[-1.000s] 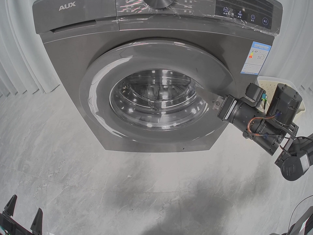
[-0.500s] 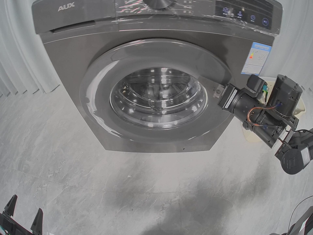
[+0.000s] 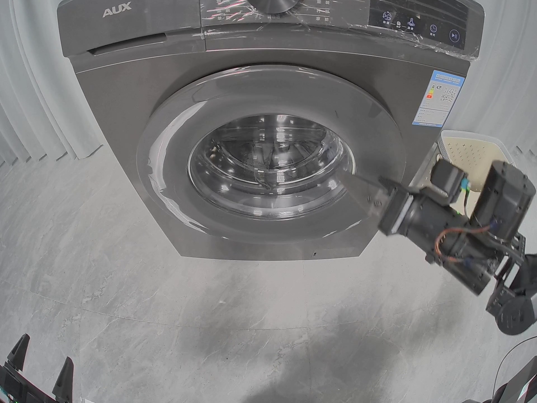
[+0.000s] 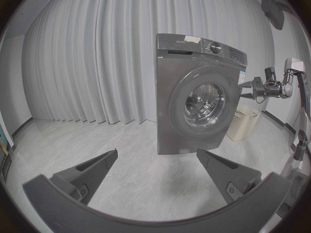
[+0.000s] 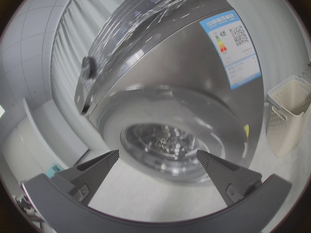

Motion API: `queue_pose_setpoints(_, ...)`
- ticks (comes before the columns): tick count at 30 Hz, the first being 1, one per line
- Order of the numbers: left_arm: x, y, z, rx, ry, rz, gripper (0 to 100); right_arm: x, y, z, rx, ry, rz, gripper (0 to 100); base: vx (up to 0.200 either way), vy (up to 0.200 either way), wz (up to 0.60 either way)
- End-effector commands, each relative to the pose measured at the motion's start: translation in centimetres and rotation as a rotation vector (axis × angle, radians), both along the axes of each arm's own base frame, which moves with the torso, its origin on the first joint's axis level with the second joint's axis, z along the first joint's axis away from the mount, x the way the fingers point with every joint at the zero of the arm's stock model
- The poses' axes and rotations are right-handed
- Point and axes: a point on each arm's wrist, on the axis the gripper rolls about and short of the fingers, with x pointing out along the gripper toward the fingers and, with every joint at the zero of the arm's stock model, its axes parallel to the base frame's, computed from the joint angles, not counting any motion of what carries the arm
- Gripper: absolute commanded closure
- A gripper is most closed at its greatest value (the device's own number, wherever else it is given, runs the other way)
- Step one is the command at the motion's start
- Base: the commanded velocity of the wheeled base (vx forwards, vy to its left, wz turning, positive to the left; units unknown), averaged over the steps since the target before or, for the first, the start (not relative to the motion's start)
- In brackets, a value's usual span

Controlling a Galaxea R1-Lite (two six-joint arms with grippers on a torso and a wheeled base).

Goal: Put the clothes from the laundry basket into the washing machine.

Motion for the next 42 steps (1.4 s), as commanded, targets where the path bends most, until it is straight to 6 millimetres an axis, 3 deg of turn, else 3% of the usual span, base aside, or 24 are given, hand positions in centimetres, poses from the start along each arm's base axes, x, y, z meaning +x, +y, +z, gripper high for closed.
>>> queue_pose_setpoints(1, 0.0, 0.0, -0.5, 0.000, 0.005, 0.000, 0, -7.6, -3.5, -3.5, -0.170, 0.033, 0.130, 0, 0.000, 0.000, 0.00)
queue_pose_setpoints(9, 0.0, 0.0, -0.5, 0.000, 0.006, 0.000, 0, -11.4, -10.0, -2.9, -0.158, -0.074, -0.040, 0, 0.000, 0.000, 0.00)
queue_pose_setpoints(12, 0.0, 0.0, -0.5, -0.001, 0.006, -0.001, 0, -13.0, -12.6, -3.8, -0.200, -0.091, -0.168, 0, 0.000, 0.000, 0.00)
queue_pose_setpoints(18, 0.0, 0.0, -0.5, 0.000, 0.006, 0.000, 0, -16.6, -15.5, -5.7, -0.244, -0.094, -0.351, 0, 0.000, 0.000, 0.00)
queue_pose_setpoints(27, 0.0, 0.0, -0.5, 0.000, 0.006, -0.002, 0, -23.1, -17.2, -10.2, -0.301, -0.074, -0.508, 0, 0.000, 0.000, 0.00)
queue_pose_setpoints(34, 0.0, 0.0, -0.5, -0.003, 0.006, -0.001, 0, -23.9, -16.8, -12.0, -0.332, -0.094, -0.526, 0, 0.000, 0.000, 0.00)
queue_pose_setpoints(42, 0.0, 0.0, -0.5, -0.012, 0.006, -0.001, 0, -23.9, -17.0, -12.3, -0.334, -0.044, -0.606, 0, 0.000, 0.000, 0.00)
